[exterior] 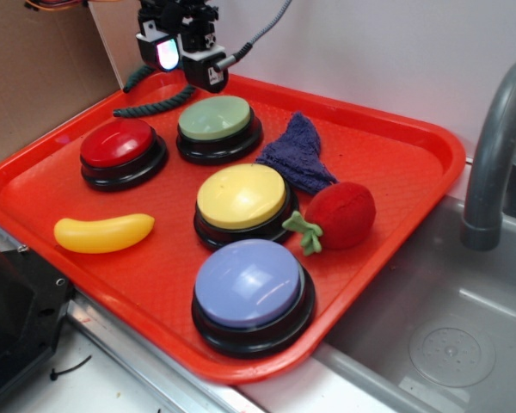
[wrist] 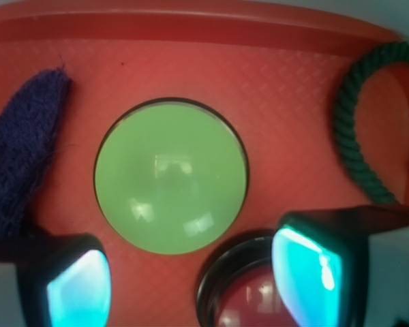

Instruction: Push the green button.

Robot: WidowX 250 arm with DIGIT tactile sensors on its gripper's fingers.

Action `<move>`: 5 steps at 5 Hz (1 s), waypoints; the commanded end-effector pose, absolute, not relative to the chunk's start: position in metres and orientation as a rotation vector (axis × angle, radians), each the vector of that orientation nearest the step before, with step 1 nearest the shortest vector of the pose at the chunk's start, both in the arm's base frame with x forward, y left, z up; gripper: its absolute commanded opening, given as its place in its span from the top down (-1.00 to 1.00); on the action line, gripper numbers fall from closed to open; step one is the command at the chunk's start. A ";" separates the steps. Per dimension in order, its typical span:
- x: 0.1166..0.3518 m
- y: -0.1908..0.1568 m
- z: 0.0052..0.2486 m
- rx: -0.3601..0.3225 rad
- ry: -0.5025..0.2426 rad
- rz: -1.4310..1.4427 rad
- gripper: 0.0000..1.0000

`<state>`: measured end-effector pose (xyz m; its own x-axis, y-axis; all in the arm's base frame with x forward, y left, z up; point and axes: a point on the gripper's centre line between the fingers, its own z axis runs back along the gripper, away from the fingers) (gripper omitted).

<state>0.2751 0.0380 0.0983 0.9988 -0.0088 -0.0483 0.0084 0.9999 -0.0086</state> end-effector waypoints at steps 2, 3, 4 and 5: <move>0.272 0.038 0.140 0.021 -0.069 -0.006 -1.00; 0.270 0.037 0.145 0.019 -0.077 -0.005 -1.00; 0.267 0.037 0.148 0.015 -0.079 -0.005 -1.00; 0.265 0.035 0.152 0.014 -0.085 -0.008 -1.00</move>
